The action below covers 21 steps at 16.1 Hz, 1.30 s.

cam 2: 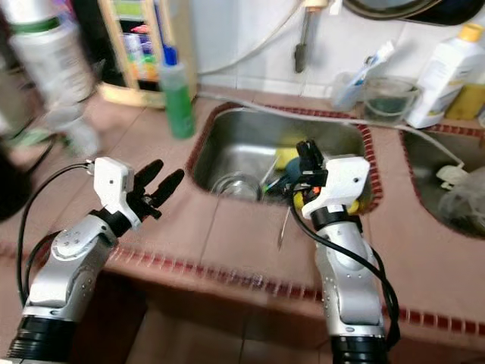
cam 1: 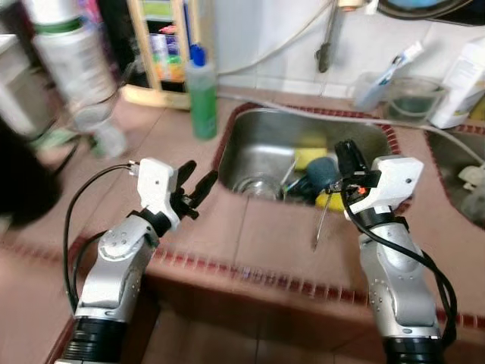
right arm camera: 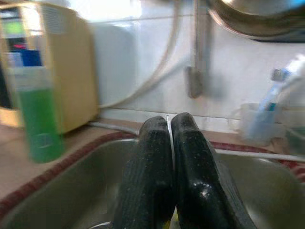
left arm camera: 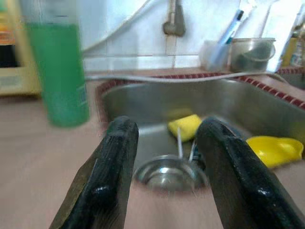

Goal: Kitchen organization

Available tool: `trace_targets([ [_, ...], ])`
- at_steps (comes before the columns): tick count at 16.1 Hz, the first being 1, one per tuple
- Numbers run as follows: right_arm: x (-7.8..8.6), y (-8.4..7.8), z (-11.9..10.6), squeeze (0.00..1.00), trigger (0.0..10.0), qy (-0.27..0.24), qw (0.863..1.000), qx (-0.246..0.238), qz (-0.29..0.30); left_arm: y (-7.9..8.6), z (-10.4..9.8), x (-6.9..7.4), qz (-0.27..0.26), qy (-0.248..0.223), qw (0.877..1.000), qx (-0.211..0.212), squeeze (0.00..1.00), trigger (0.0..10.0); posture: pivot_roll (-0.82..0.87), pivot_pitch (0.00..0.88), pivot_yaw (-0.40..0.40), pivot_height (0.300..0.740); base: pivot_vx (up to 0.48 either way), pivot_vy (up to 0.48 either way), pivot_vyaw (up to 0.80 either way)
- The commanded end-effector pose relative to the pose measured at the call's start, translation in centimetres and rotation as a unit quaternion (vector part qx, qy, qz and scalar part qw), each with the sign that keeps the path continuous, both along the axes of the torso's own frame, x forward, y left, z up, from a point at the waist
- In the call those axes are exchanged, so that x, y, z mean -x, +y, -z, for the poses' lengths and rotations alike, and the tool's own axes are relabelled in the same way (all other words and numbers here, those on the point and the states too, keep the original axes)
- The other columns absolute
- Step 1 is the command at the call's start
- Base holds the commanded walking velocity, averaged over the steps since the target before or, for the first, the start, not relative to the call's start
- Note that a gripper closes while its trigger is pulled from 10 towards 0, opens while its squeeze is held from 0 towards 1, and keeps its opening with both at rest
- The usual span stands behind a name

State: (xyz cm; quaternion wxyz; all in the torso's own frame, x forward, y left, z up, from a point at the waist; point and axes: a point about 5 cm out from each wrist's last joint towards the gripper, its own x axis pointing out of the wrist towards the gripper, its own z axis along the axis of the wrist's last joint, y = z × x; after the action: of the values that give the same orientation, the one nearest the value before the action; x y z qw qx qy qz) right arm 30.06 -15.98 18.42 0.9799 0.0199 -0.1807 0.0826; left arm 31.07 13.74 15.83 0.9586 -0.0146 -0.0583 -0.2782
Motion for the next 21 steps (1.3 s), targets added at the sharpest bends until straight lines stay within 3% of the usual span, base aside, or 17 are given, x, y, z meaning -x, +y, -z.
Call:
trace_targets([
  [1,0.1,-1.0,0.0,0.0,10.0,0.002,1.0,-0.002,0.018,-0.9,-0.4,0.0,0.017,-0.007,1.0,-0.002,0.0,10.0,-0.04,0.072,0.014,0.74,0.472,0.0,-0.78],
  [4,0.1,-1.0,0.0,0.0,10.0,0.002,1.0,-0.008,0.018,-0.9,-0.4,0.0,0.012,-0.007,1.0,0.002,0.0,10.0,-0.04,0.07,0.015,0.74,0.296,0.0,-0.76],
  [5,0.2,-0.8,-0.1,0.0,10.0,-0.005,1.0,-0.012,0.014,-0.9,-0.4,-0.1,0.009,0.004,1.0,0.019,0.0,10.0,-0.04,0.065,0.015,0.74,0.0,0.0,0.0],
  [12,0.1,-0.8,0.1,0.0,10.0,-0.004,1.0,-0.015,0.014,-1.0,-0.3,0.0,0.014,-0.003,1.0,0.008,0.0,10.0,-0.03,0.054,0.017,0.74,0.0,0.0,0.0],
  [16,-0.1,-1.2,0.4,0.0,10.0,0.003,1.0,-0.014,0.02,-1.4,-0.4,0.3,0.032,-0.009,0.999,-0.009,0.0,10.0,-0.04,0.053,0.023,0.74,0.0,0.0,0.0],
  [21,-0.5,-2.8,0.6,0.0,10.0,0.013,0.999,0.002,0.043,-2.4,-0.6,0.9,0.06,-0.029,0.997,-0.045,0.0,10.0,-0.05,0.092,0.047,0.74,0.0,0.0,0.0],
])
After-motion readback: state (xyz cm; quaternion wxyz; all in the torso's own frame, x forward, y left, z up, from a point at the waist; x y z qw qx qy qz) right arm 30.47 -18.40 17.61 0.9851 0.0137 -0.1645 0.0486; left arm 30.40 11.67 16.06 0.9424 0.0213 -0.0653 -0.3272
